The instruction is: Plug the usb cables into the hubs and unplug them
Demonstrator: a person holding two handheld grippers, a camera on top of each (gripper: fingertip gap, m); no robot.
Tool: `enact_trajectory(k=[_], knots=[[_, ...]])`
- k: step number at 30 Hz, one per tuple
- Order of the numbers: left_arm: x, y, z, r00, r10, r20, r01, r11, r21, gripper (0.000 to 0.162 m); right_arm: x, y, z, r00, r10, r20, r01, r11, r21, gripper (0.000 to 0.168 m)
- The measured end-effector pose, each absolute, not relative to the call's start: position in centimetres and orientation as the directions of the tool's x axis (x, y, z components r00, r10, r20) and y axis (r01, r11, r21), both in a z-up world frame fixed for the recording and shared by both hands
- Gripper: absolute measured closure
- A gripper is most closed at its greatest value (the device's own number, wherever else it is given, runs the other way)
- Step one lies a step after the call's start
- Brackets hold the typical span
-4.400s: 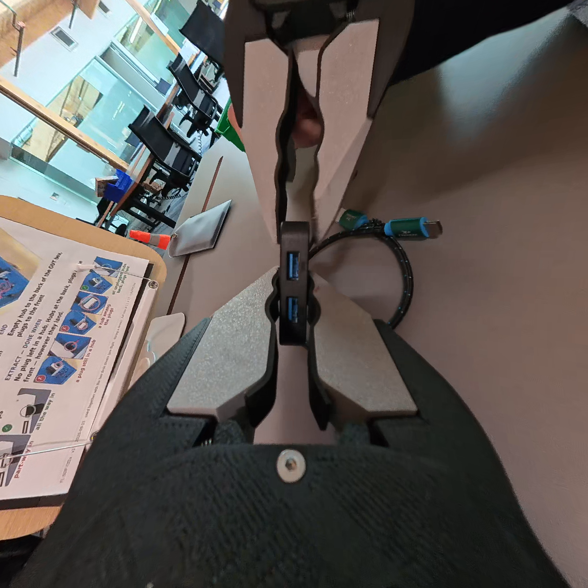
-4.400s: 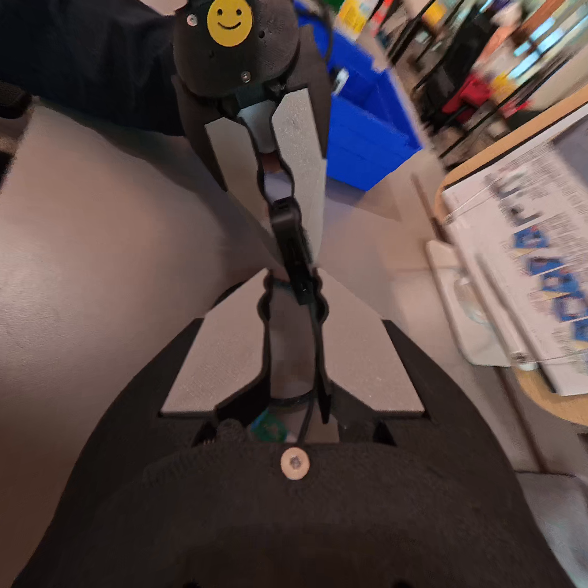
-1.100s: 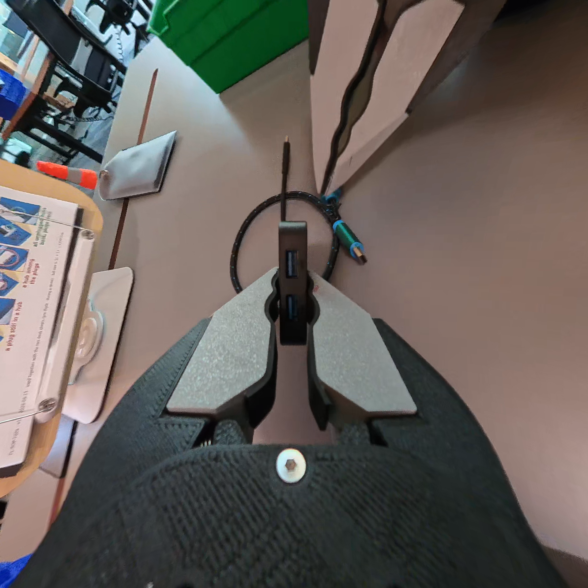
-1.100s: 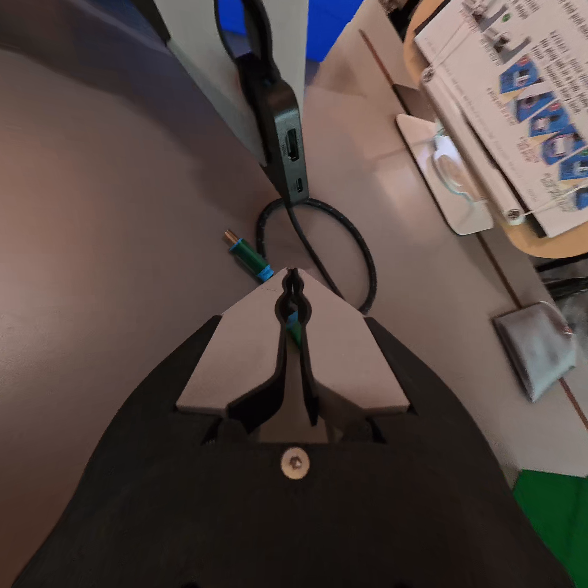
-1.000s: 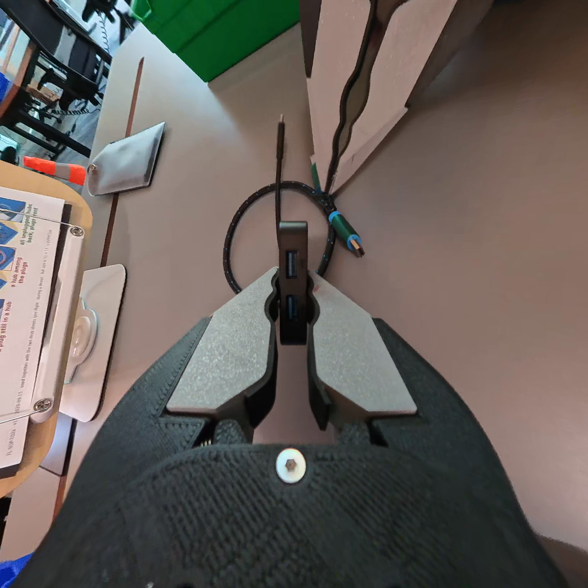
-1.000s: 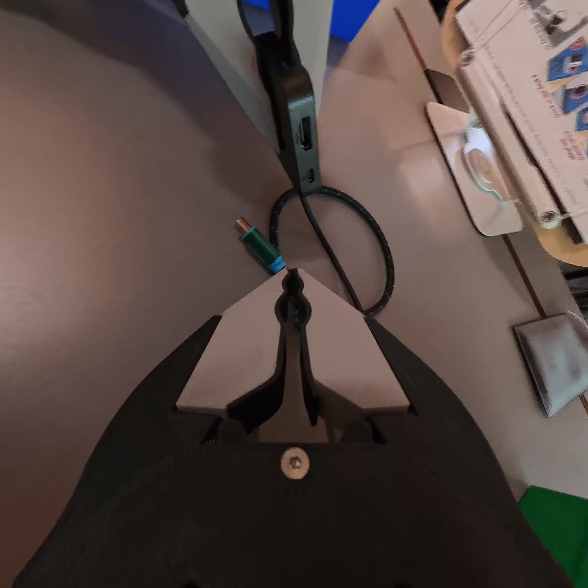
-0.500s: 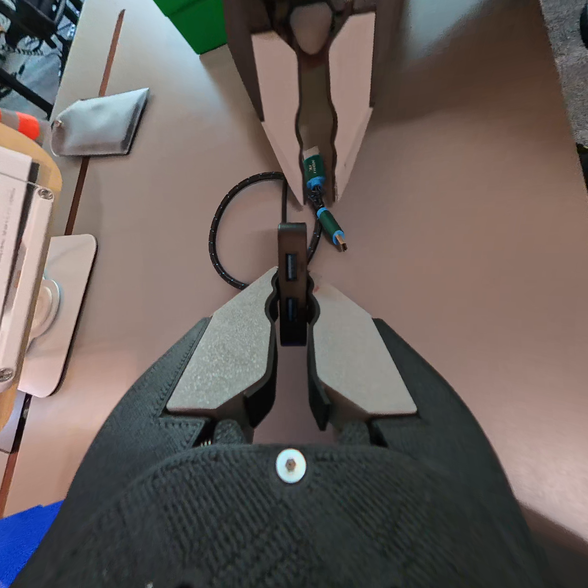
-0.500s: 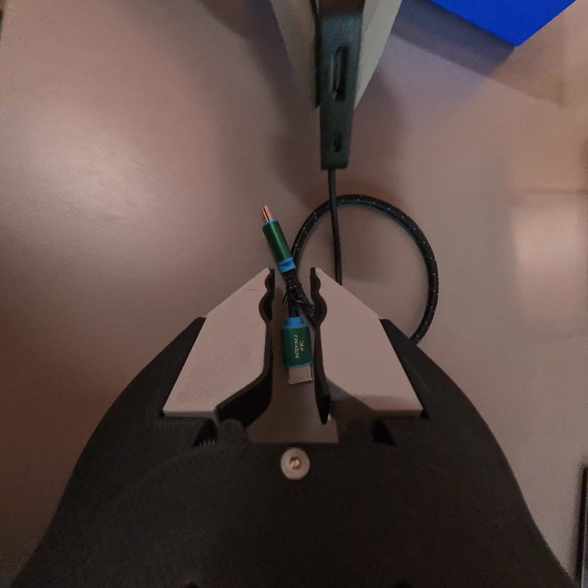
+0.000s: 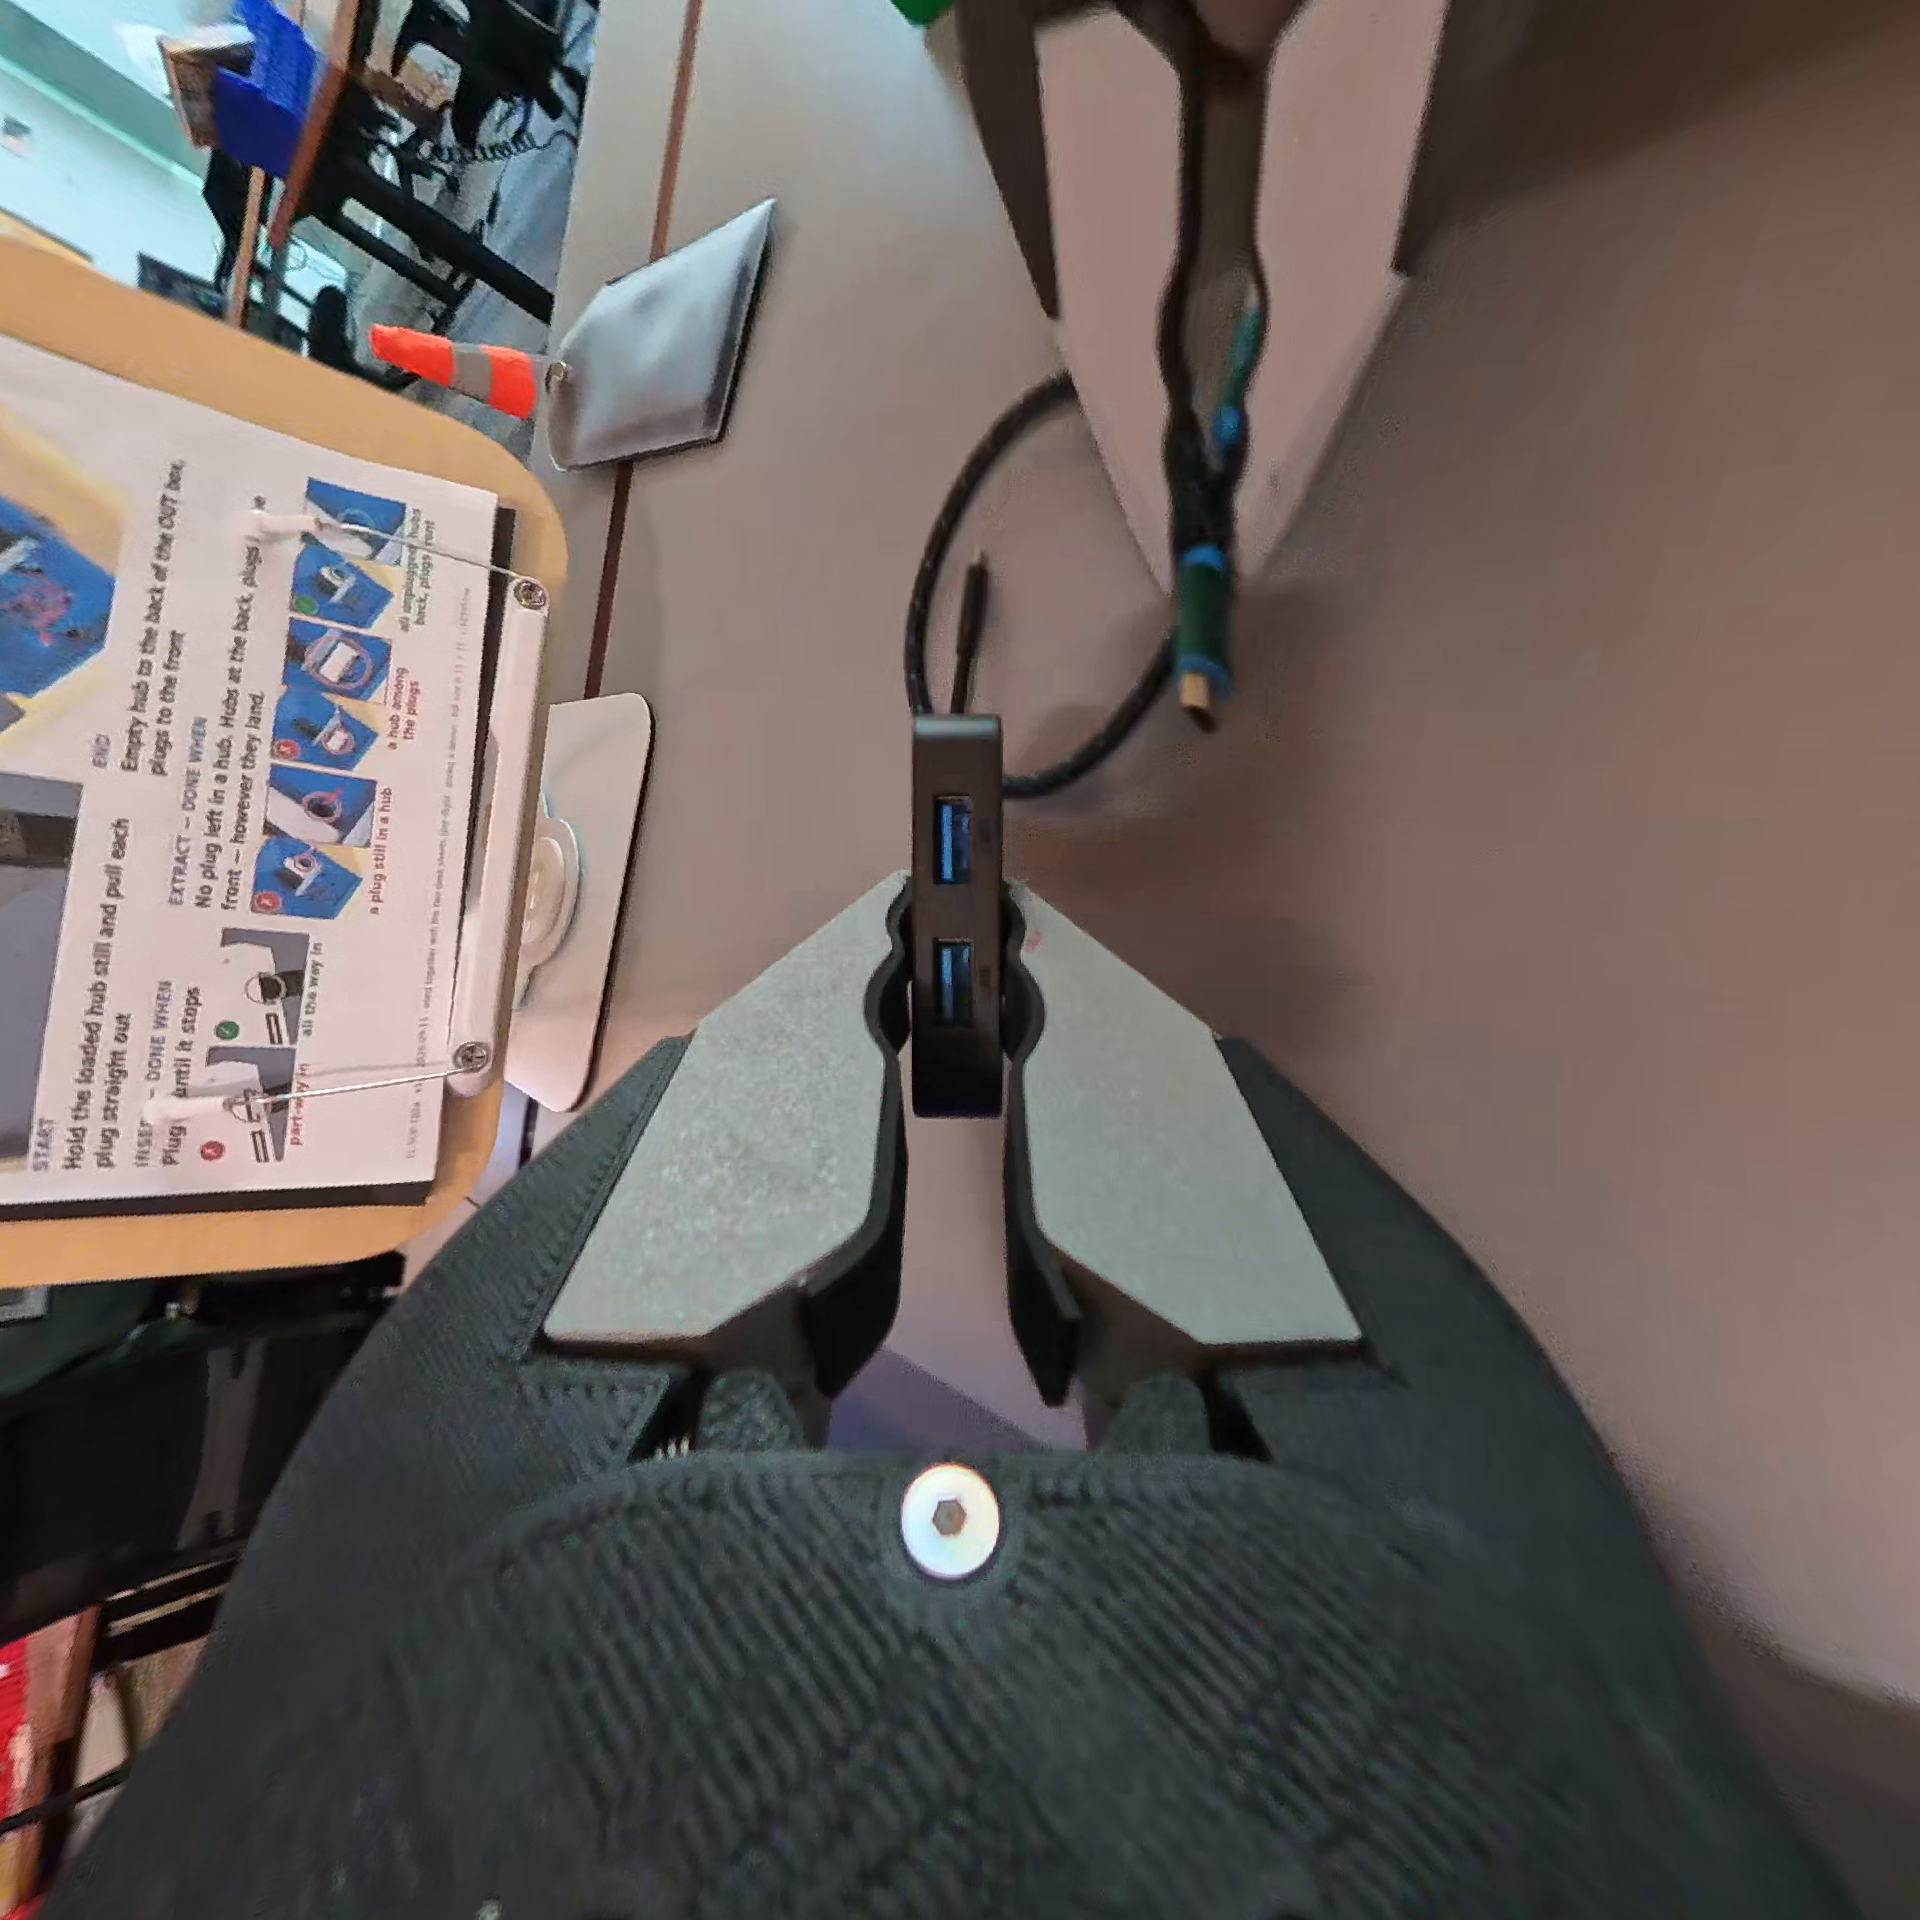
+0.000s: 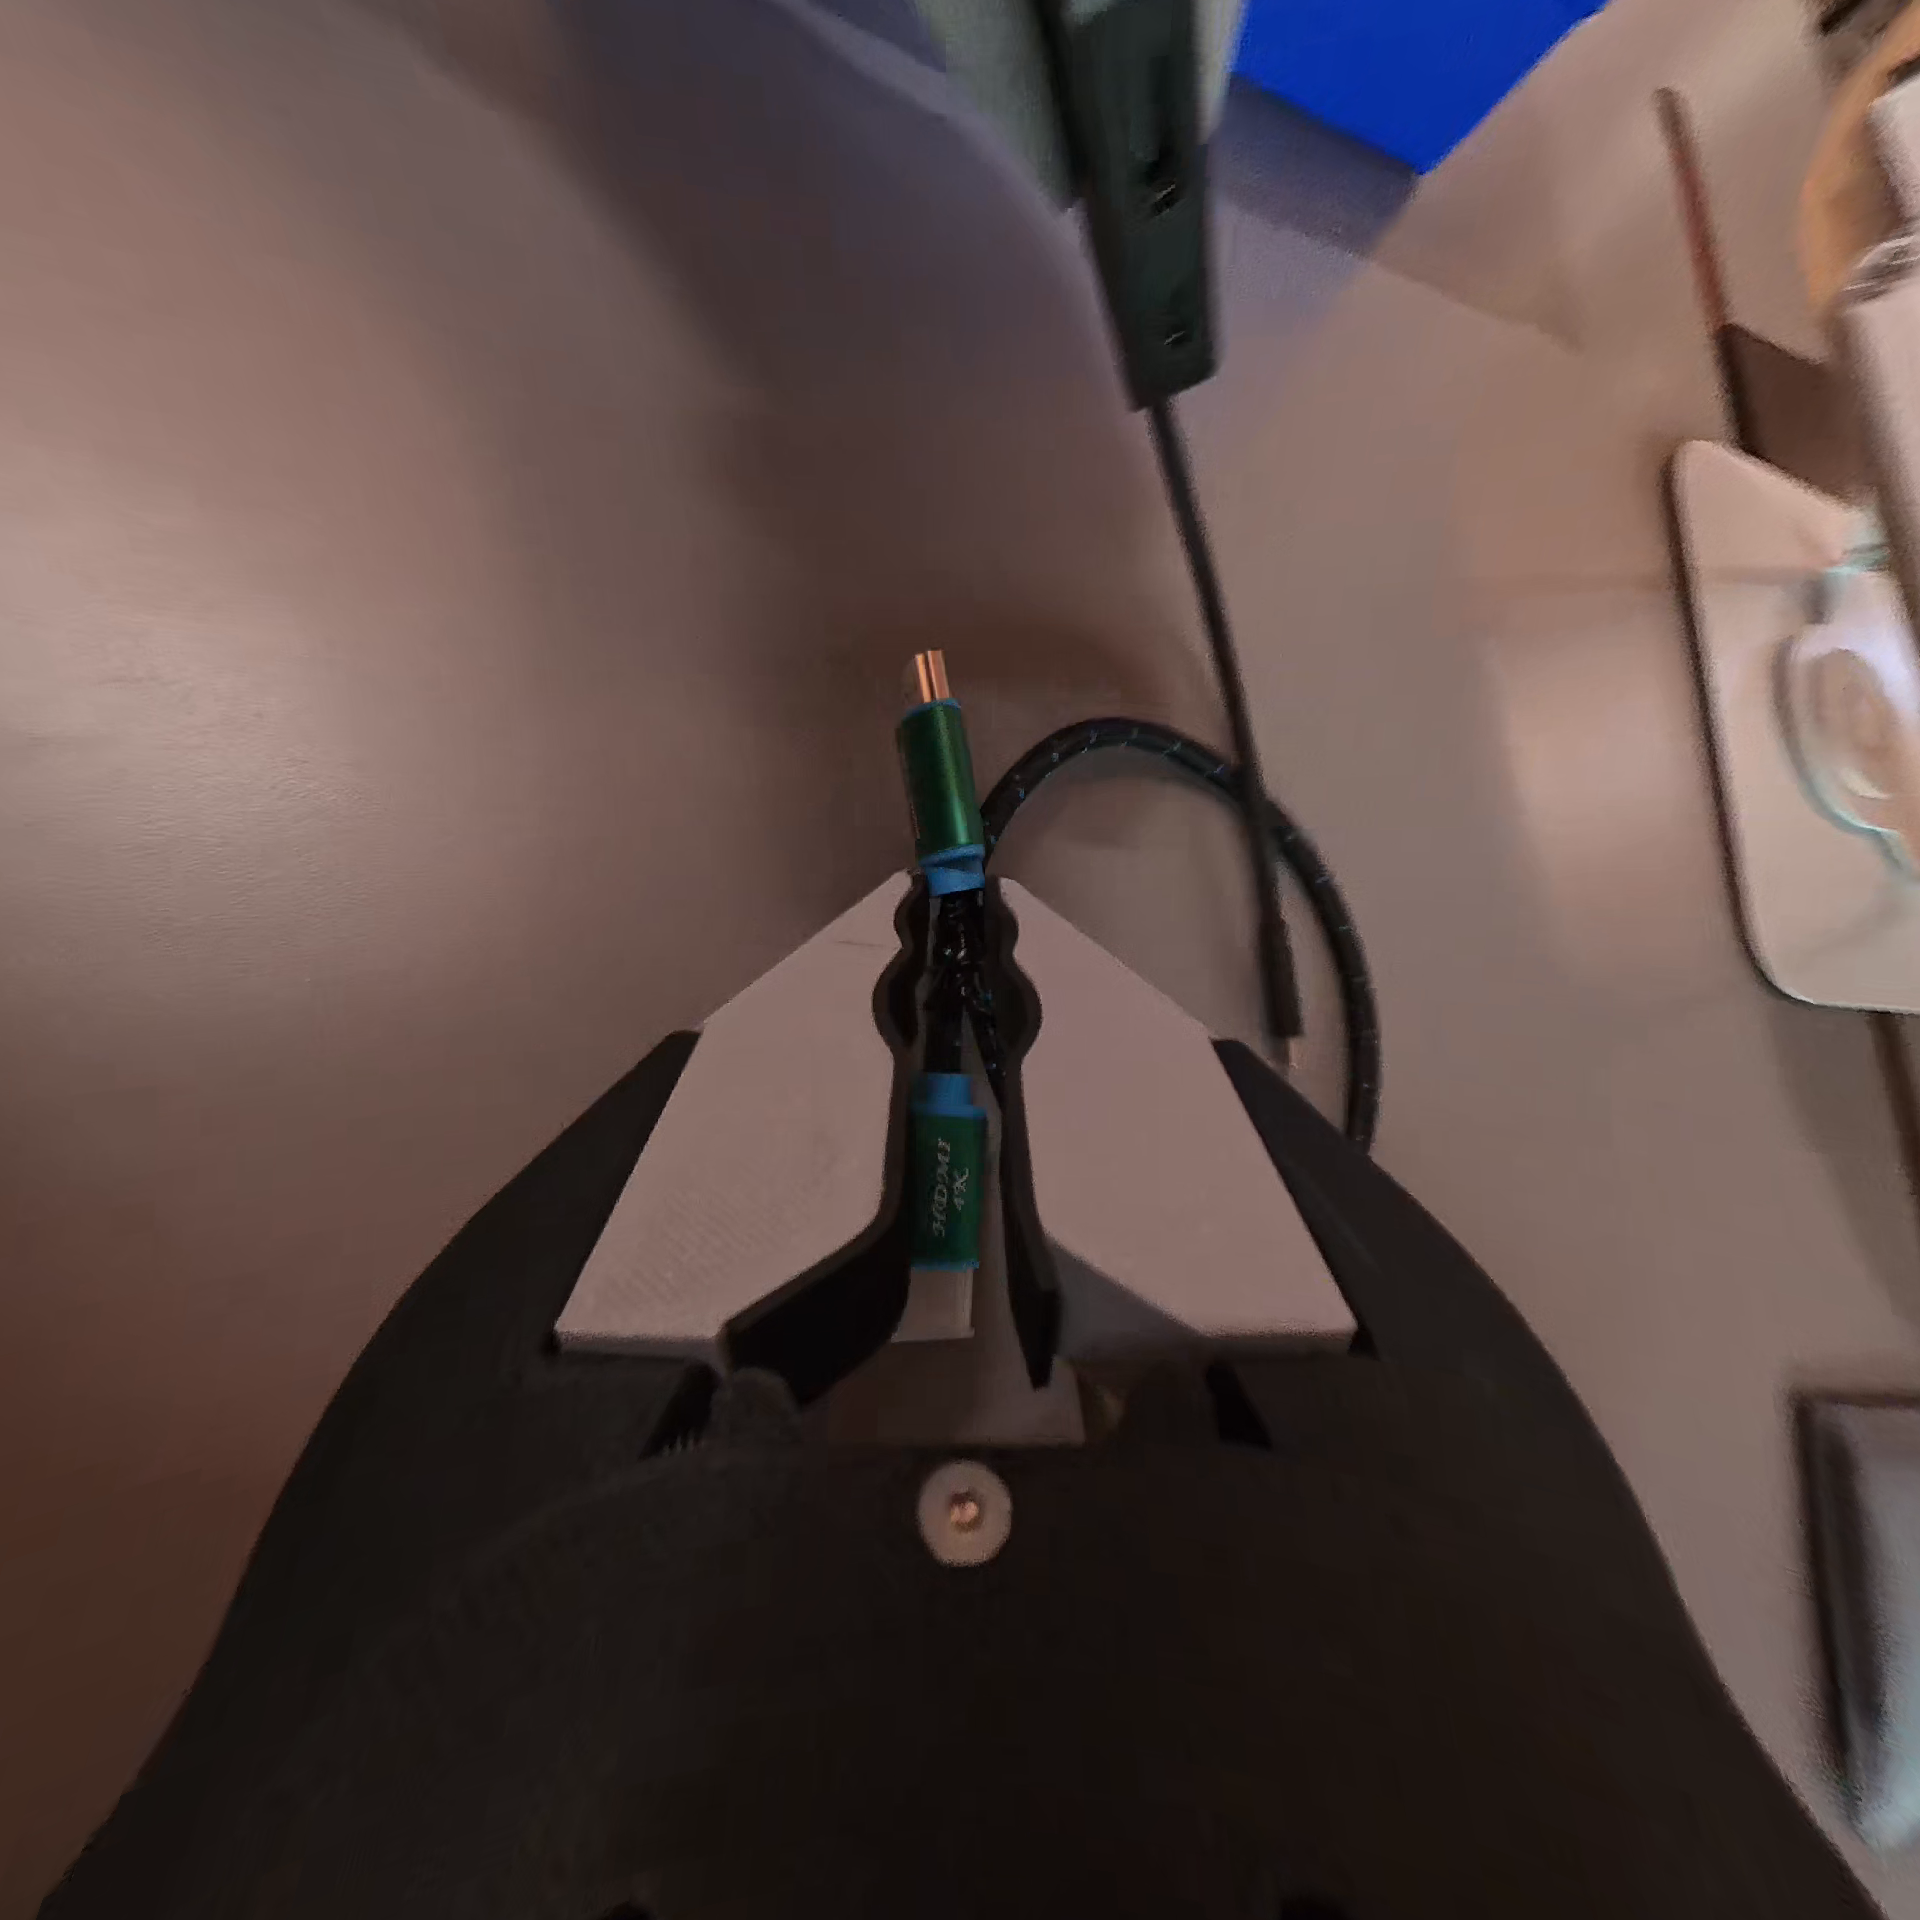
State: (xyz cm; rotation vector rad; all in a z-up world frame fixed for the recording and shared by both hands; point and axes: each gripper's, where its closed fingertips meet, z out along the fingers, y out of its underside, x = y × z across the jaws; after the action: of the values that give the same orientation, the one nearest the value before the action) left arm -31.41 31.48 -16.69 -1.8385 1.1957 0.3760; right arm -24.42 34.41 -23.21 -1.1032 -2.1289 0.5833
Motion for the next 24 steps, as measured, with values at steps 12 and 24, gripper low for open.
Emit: enact_trajectory(k=[12, 24], knots=[[-28.7, 31.9, -18.6, 0.430, -0.637, -0.639, -0.860, -0.073, -0.505, 0.151, -24.7, 36.0, -19.0, -0.141, 0.547, 0.825, 0.580, 0.721, -0.379, 0.161], [-28.5, 32.6, -18.6, 0.460, -0.654, -0.601, -0.793, 0.002, -0.609, 0.151, -24.3, 35.2, -17.4, -0.092, 0.420, 0.903, 0.511, 0.798, -0.320, 0.161]])
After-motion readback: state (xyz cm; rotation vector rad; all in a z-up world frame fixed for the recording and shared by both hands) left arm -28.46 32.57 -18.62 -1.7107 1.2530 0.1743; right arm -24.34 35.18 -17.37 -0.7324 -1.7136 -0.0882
